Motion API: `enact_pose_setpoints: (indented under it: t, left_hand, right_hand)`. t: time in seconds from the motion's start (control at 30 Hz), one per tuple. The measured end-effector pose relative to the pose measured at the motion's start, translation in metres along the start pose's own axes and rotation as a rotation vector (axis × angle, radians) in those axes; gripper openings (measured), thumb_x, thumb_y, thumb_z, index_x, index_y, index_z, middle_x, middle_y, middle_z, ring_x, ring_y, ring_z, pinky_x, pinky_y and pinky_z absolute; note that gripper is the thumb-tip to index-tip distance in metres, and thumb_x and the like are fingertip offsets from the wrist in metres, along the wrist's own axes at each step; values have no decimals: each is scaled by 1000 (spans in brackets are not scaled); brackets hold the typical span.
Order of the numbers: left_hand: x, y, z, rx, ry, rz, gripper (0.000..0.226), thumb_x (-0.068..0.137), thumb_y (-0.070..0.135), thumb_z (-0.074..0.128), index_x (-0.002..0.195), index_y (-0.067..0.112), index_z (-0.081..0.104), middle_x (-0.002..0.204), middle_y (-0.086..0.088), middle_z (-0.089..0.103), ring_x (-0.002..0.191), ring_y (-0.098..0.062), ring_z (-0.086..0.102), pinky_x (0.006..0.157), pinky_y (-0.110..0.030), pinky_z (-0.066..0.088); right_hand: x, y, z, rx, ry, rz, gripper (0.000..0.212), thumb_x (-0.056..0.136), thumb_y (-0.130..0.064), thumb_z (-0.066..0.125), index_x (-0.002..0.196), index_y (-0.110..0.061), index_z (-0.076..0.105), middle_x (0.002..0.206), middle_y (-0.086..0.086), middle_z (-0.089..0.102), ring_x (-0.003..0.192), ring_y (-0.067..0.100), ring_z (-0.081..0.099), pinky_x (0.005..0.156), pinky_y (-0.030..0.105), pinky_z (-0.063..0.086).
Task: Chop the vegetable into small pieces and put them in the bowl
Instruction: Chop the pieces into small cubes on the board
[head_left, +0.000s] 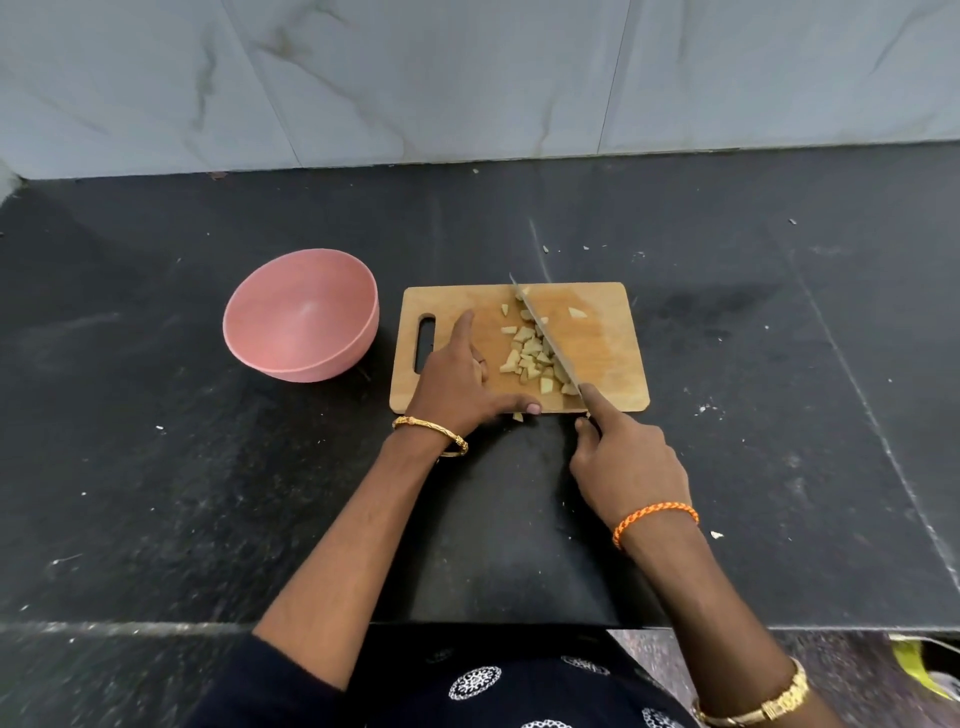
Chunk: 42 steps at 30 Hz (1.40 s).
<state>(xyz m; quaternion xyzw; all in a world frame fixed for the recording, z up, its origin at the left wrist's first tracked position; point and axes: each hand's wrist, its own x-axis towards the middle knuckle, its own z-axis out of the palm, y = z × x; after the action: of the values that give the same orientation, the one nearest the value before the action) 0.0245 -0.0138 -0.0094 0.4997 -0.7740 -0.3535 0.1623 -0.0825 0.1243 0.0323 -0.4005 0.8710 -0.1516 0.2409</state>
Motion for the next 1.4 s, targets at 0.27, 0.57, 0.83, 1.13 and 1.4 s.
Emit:
enact_pose_setpoints:
  t: [0.27,0.57,0.83,1.13,1.4]
  left_hand:
    - [-11,6,7,67,35,48,142,36,57,86,147,17,6,89,-5,58,89,-23,56,85,-32,48]
    - [-14,22,23,319,214,79,124,50,71,72,145,17,13,119,-7,58,106,-28,56,80,-38,48]
    - [-14,15,22,321,292,50,117,52,75,69,142,21,18,104,-2,65,97,-23,61,72,-35,48]
    - [-15,14,22,318,325,47,117,51,76,68,142,19,21,114,-4,62,102,-23,60,79,-39,50]
    - [-4,14,14,347,298,18,111,55,74,67,141,18,24,109,-5,64,100,-26,61,74,-37,47]
  right_hand:
    - [2,10,-18,93,48,73,43,96,-31,41,136,-46,41,114,13,63,105,38,57,84,39,46]
    - [4,15,-25,-41,49,102,45,97,-27,38,139,-42,38,114,15,62,99,37,60,78,39,49]
    - [-3,2,-22,-109,-48,-7,42,98,-28,37,136,-45,39,114,15,60,101,37,59,76,36,45]
    - [6,7,-38,-188,-31,-89,43,96,-34,41,134,-53,39,117,8,64,101,32,61,76,34,47]
    - [-35,35,8,308,132,86,42,95,-24,48,135,-37,49,92,12,69,86,32,62,81,36,51]
